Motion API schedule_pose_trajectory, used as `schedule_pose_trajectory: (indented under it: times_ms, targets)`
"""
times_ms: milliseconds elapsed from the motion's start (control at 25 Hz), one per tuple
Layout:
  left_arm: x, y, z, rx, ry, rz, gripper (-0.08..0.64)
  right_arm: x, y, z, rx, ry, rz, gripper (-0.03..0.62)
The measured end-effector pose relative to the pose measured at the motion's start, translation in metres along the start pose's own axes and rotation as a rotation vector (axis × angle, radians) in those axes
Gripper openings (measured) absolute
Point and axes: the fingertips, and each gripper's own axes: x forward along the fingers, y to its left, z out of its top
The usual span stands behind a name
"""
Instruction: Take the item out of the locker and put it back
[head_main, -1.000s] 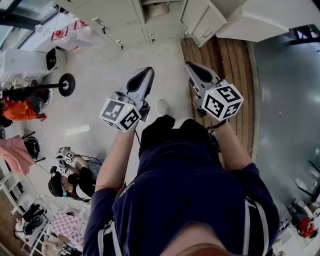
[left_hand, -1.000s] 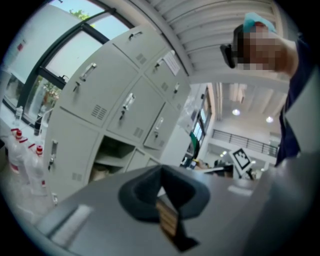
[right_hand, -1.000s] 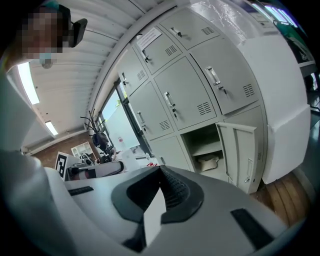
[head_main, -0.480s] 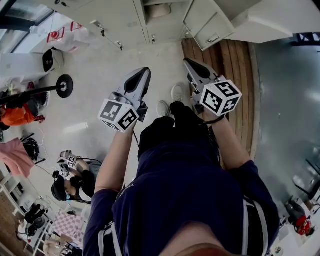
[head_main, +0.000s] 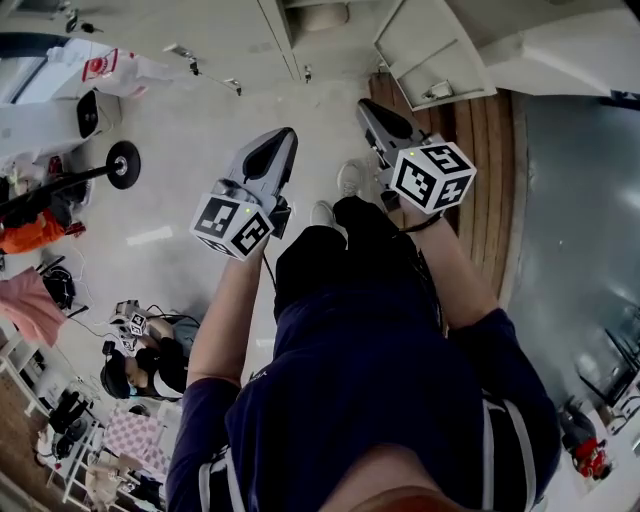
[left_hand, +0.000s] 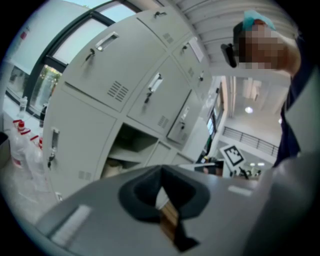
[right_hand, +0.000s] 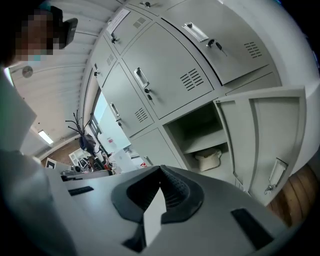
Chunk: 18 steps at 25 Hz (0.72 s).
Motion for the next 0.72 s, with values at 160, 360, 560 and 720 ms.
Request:
schedule_pose_trajectory:
  times_ms: [160,360,560,720]
  targets:
    - [0.03,0.02,-0.013,-0.005,0.004,0.023,0.003,0.023,-0.031,-0.002,0.004,0.0,0.008,-0.002]
    - [0.067,0.041,-0.027,0.002,0.009,0.039,0.003,0.054,-0.07,-0.006,0.017,0.003,0.01,-0.002]
    - [0.099,0.061,-0.046,-0.003,0.017,0.044,0.003,0.085,-0.108,-0.02,0.047,0.018,0.008,0.0]
    - [0.117,0.079,-0.057,-0.005,0.011,0.048,0.003,0.112,-0.131,-0.036,0.082,0.033,0.01,-0.001]
